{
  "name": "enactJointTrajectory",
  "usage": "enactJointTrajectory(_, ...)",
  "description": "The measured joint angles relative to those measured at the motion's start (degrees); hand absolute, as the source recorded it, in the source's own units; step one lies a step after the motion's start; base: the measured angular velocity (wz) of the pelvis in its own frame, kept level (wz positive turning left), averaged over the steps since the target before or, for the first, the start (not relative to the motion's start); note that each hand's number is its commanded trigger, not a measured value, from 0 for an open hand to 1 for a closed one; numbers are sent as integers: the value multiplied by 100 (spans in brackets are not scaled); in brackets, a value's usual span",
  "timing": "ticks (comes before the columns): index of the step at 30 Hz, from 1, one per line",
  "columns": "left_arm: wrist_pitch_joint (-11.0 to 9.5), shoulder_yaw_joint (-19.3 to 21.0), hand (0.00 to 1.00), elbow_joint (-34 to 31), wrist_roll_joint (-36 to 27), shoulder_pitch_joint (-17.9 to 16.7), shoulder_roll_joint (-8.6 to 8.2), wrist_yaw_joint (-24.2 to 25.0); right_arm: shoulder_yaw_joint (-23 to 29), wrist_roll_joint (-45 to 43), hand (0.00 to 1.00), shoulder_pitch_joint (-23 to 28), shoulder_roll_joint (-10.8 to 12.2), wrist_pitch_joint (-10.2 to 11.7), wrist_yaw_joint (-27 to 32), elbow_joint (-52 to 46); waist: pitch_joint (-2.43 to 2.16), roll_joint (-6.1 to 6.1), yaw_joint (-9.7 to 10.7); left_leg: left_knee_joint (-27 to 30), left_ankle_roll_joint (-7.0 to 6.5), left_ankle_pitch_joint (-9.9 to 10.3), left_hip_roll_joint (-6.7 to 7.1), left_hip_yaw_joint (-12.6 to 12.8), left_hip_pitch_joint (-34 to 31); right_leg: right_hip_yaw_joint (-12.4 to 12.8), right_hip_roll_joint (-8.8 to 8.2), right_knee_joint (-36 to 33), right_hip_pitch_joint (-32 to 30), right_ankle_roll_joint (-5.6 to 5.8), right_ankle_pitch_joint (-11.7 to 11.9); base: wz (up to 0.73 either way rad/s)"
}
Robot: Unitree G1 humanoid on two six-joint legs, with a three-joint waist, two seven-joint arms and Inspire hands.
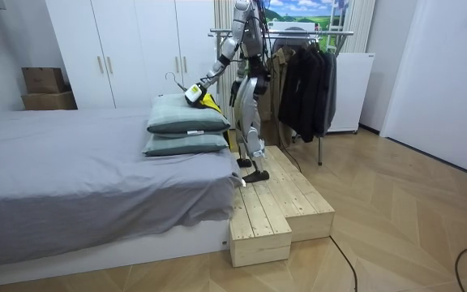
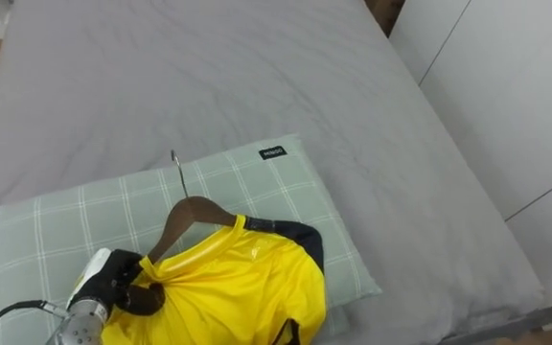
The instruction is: Hang clothes
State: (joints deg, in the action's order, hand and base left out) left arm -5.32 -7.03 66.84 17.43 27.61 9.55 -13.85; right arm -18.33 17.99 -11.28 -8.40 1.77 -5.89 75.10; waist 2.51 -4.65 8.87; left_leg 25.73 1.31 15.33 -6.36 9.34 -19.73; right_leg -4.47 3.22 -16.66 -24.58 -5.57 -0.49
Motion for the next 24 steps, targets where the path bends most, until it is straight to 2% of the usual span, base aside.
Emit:
enactJointTrajectory(4,50,13,100,10,-112,-103,0,43,-5,-5,0,33,-1,-3,-28,79,-4,2,-96,-233,29,-41,6,172,277,134,37,62,166,1,0,-18)
enactJointTrajectory(9,78,-56,100,-4,-228,-289,-37,65,-48,244,0,224,-14,10,-60,150,-24,25,-108,-467,64,-69,-5,166,616,140,78,263,499,-7,5,0)
enactJointTrajectory(11,77,-131,100,-36,-245,-392,-78,75,-48,433,0,359,-48,23,-57,167,-61,67,-115,-626,72,-102,16,147,780,135,75,330,633,1,0,7)
enactJointTrajectory(14,78,-236,100,-57,-430,-565,-124,103,16,503,0,539,-101,103,-54,161,-160,194,-92,-719,66,-111,22,147,946,89,71,427,813,33,-35,3)
enactJointTrajectory(15,83,-242,100,-61,-435,-591,-133,107,52,505,0,572,-105,128,-53,161,-179,216,-72,-724,65,-112,22,146,987,86,71,436,851,36,-46,6)
enactJointTrajectory(18,119,-274,100,-189,-434,-695,-161,110,162,595,0,697,-112,143,-54,161,-188,267,-39,-832,63,-147,46,142,1295,98,62,518,1145,60,-94,5)
enactJointTrajectory(21,120,-275,100,-626,-427,-927,-166,108,203,621,0,770,-150,154,-50,83,-210,329,15,-980,38,-202,105,136,1465,53,10,533,1274,87,-139,7)
enactJointTrajectory(24,120,-279,100,-1001,-423,-1042,-165,107,399,625,0,884,-162,201,-12,52,-207,386,23,-1080,13,-234,149,85,1588,-17,-38,540,1362,113,-154,14)
